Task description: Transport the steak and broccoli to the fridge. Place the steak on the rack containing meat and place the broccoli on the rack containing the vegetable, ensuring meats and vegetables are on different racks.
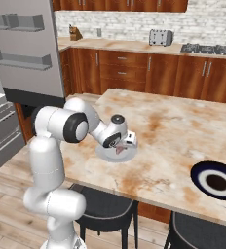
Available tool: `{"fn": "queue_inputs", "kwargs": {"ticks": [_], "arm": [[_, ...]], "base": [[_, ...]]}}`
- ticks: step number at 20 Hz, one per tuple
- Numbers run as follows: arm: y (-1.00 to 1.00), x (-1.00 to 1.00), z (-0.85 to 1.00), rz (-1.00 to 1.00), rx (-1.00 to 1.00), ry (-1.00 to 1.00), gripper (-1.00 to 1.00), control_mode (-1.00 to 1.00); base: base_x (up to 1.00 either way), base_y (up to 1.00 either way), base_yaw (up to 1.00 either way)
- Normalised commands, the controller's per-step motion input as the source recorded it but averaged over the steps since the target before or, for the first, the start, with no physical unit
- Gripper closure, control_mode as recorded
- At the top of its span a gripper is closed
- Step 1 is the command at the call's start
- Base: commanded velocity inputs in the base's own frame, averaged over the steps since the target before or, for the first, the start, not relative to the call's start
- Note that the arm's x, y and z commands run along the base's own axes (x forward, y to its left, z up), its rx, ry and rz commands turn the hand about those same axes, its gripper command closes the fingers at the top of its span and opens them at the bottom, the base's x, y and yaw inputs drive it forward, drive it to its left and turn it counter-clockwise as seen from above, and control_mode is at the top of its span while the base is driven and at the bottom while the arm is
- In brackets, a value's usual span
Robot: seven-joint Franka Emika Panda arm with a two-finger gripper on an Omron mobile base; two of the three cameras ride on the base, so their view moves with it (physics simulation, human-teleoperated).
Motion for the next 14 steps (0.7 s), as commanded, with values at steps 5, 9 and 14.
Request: {"fn": "queue_inputs", "kwargs": {"ticks": [5,9,14], "arm": [[0.0,-0.11,0.13,0.0,0.0,-0.02,1.0,-1.0],[0.02,-0.42,0.91,0.03,0.03,-0.05,1.0,-1.0],[0.04,-0.5,1.0,0.06,0.0,-0.05,1.0,-1.0]], "base": [[0.0,0.0,0.0],[0.0,0.0,0.0],[0.0,0.0,0.0]]}}
